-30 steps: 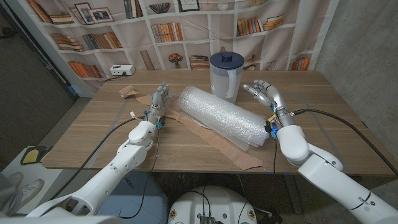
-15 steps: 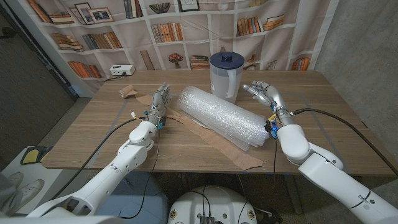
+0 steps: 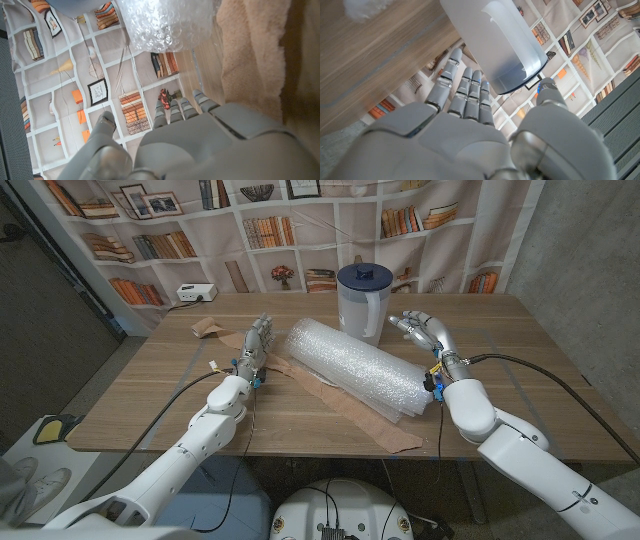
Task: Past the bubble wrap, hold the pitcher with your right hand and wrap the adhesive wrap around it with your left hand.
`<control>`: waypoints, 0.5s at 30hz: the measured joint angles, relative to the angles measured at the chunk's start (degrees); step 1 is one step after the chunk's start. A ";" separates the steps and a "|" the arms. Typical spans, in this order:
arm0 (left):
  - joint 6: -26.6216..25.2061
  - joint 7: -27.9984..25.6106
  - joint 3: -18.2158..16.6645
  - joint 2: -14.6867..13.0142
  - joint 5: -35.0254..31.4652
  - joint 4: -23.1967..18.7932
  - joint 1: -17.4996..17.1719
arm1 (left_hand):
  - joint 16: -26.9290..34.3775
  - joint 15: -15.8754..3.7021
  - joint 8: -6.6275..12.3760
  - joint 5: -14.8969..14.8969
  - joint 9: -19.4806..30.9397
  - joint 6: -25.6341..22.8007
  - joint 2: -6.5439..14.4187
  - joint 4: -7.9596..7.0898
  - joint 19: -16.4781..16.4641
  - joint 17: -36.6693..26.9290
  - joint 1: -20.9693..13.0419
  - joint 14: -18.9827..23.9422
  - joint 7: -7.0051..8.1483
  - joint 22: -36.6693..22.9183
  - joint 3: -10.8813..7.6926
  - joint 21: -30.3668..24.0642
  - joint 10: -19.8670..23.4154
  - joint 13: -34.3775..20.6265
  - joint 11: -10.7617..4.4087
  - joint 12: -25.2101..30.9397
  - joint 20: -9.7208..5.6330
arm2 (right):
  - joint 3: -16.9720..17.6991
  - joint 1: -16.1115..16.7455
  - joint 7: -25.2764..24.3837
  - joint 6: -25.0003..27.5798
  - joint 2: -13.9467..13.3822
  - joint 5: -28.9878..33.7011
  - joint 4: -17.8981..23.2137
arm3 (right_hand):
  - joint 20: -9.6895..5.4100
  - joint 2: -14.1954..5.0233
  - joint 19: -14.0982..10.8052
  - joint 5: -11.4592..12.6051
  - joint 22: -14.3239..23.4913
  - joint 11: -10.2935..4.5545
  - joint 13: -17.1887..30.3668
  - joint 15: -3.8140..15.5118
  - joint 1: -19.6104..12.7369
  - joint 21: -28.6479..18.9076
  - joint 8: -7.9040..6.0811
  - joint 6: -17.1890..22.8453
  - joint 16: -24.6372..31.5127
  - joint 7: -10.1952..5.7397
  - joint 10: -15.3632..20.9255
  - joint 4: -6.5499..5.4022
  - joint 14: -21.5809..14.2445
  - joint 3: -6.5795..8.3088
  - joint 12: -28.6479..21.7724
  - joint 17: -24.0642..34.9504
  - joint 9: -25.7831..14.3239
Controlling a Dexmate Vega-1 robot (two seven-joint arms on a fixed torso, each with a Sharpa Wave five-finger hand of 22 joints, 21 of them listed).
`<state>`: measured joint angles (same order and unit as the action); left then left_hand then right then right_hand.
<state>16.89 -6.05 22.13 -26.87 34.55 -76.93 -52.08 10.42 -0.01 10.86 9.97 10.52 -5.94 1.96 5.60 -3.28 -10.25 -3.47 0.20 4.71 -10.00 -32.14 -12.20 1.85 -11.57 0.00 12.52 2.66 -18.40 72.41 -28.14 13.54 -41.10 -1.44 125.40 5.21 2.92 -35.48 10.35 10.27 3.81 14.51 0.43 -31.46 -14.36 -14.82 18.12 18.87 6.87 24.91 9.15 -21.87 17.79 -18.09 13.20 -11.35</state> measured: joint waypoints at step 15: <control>0.00 0.22 -0.12 -0.23 0.15 0.00 -0.01 | 0.00 0.00 0.00 0.00 0.00 0.00 0.00 0.16 0.00 0.00 0.00 0.00 0.00 0.00 0.16 0.35 0.00 0.00 0.00 0.00 0.00 | -0.84 -1.36 0.86 -0.97 0.02 -0.30 -0.98 | -0.31 -1.06 -0.31 0.00 0.00 -0.16 0.83 0.78 -2.87 0.40 0.00 1.34 0.34 -0.10 1.98 0.09 -0.80 0.57 -1.84 0.53 -0.27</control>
<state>16.89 -5.84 22.00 -27.10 34.71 -76.93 -52.09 10.42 -0.01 10.86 9.97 10.53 -5.94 1.96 5.76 -3.28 -10.25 -3.47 0.20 4.71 -10.00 -31.98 -11.85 1.84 -11.57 0.00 12.52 2.66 -19.24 71.05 -27.28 12.57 -41.08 -1.75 124.42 4.90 1.86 -35.79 10.35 10.26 3.65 15.33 1.20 -34.33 -13.96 -14.82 19.46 19.20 6.76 26.89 9.24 -22.66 18.35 -19.93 13.73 -11.61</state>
